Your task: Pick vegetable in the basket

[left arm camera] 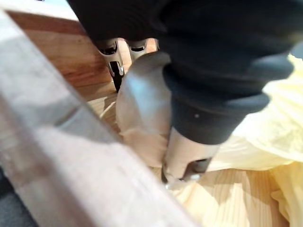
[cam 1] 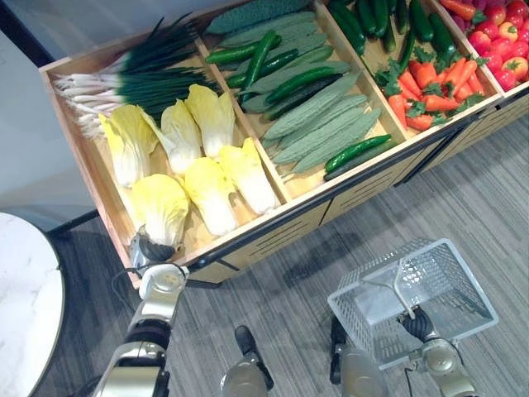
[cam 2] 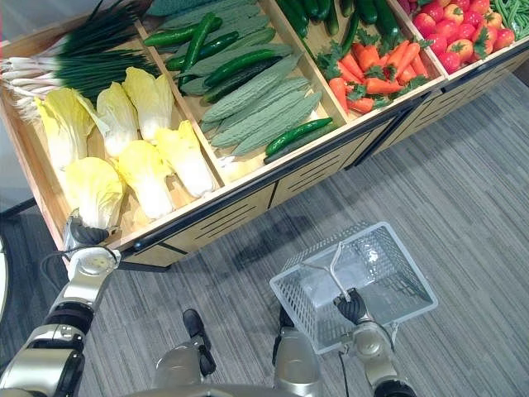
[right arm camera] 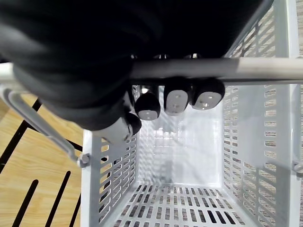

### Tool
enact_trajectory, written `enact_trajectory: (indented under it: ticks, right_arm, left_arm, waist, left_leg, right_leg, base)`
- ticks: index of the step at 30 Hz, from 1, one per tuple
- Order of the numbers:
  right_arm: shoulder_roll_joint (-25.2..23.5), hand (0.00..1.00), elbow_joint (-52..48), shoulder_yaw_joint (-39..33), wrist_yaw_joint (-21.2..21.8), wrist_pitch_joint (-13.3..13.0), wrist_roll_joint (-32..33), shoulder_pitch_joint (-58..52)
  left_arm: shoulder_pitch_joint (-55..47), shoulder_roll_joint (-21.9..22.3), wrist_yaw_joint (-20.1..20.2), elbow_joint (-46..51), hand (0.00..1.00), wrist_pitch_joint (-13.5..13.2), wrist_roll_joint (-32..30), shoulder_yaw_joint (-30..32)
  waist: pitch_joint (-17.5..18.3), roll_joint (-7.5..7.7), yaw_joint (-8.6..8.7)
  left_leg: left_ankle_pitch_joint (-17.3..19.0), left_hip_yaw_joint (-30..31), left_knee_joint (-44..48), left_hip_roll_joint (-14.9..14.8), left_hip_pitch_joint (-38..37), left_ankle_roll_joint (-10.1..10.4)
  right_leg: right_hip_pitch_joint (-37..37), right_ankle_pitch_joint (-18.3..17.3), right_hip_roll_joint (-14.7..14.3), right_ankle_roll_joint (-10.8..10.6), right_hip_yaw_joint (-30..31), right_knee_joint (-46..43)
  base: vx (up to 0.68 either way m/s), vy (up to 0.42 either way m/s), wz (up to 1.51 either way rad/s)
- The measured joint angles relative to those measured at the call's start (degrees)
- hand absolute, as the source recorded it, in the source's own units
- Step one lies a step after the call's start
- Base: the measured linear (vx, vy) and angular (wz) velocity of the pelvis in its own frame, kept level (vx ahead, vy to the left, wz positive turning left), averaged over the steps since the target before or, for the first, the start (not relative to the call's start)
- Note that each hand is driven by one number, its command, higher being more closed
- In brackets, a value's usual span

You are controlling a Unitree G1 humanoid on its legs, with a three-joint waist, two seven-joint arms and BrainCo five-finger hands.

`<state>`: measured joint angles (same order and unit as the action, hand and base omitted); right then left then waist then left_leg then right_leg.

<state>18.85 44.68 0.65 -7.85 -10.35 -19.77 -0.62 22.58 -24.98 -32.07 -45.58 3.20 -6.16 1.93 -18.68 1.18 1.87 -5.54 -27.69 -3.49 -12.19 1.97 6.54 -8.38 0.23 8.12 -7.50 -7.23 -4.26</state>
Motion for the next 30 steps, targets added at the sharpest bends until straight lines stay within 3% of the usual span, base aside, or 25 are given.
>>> enact_trajectory:
  ticks: [8, 14, 17, 19, 20, 21, 25, 27, 30]
  right_arm:
    - [0.6, 1.00, -0.5, 0.3, 1.0, 0.0, 0.0, 1.1]
    - [0.6, 1.00, -0.5, 0.3, 0.9, 0.0, 0.0, 1.0]
    - [0.4, 1.00, -0.4, 0.3, 0.8, 0.0, 0.0, 0.8]
    - [0.0, 1.00, -0.4, 0.3, 0.4, 0.0, -0.1, 0.1]
    - [-0.1, 1.00, -0.4, 0.3, 0.3, 0.0, -0.1, -0.2]
    - [-0.7, 1.00, -0.4, 0.0, -0.4, 0.0, -0.2, -0.5]
    - [-2.8, 1.00, -0.4, -1.1, -1.4, 0.6, -0.6, -2.0]
    - [-4.1, 1.00, -0.4, -2.4, -1.4, 1.3, -0.7, -3.0]
    - [-4.3, 1.00, -0.3, -3.1, -1.2, 2.5, -0.7, -4.5]
  left_arm:
    - [2.6, -4.2, 1.8, -2.9, 1.00, 2.0, -1.1, -1.7]
    - [3.0, -4.4, 1.1, -3.5, 1.00, 0.6, 3.0, -2.1]
    - [1.1, -1.5, -2.0, -0.6, 1.00, -2.4, 10.2, -0.9]
    - [-2.5, 3.6, -5.4, 3.4, 1.00, -6.7, 14.9, 0.6]
    - [-3.5, 5.0, -6.2, 4.5, 1.00, -7.6, 15.2, 0.7]
    - [-5.5, 6.9, -7.7, 7.5, 1.00, -10.4, 15.6, 0.8]
    - [-11.6, 13.7, -10.2, 15.5, 1.00, -17.9, 18.7, 0.8]
    - [-13.8, 15.6, -10.2, 16.8, 1.00, -19.3, 18.9, 0.7]
    - [-16.2, 16.3, -10.0, 17.9, 1.00, -19.4, 18.9, 0.5]
  waist:
    - [0.0, -0.04, 1.05]
    - [0.0, -0.07, 1.27]
    - [0.0, -0.07, 1.25]
    - [0.0, -0.05, 1.25]
    - [0.1, -0.04, 1.24]
    - [0.2, -0.01, 1.15]
    - [0.9, 0.02, 1.07]
    - [2.8, 0.12, 0.90]
    - [5.3, -0.07, 0.90]
  left_leg:
    - [0.2, -0.6, 0.6, -0.1, 1.3, 0.2]
    - [0.1, -0.3, 0.5, 0.3, 1.4, 0.1]
    - [0.0, 0.4, 0.1, 0.6, 0.7, 0.0]
    - [-0.2, 1.3, -0.6, 0.8, -0.1, -0.2]
    - [-0.2, 1.6, -0.6, 0.9, -0.2, -0.2]
    - [-0.3, 2.0, -0.8, 0.9, -0.4, -0.3]
    - [-0.8, 3.2, -1.9, 1.1, -2.5, -0.3]
    - [-0.9, 3.4, -1.9, 1.1, -2.5, -0.3]
    - [-0.9, 3.6, -2.0, 1.1, -3.8, -0.3]
  right_leg:
    - [-1.3, 1.5, -0.1, 0.0, 1.1, 1.5]
    - [-0.1, 2.9, 0.0, -0.2, 0.9, 3.3]
    - [1.0, 3.1, 0.2, -0.2, 0.3, 3.6]
    - [2.5, 3.2, 0.3, -0.2, -0.7, 4.2]
    - [2.9, 3.2, 0.4, -0.2, -1.0, 4.3]
    - [3.3, 3.2, 0.4, -0.2, -1.8, 4.3]
    - [5.8, 3.0, 0.4, -0.2, -3.3, 4.3]
    - [5.9, 2.7, 0.4, -0.1, -3.5, 4.2]
    - [7.2, 2.2, 0.5, 0.0, -3.7, 3.9]
  base:
    - [-0.01, 0.004, -0.06]
    - [0.03, 0.009, 0.00]
    - [0.04, 0.015, 0.11]
    - [0.04, 0.012, 0.19]
    - [0.04, 0.009, 0.21]
    - [0.05, 0.007, 0.19]
    - [0.02, 0.008, 0.15]
    - [0.00, 0.010, 0.09]
    - [0.00, 0.001, 0.03]
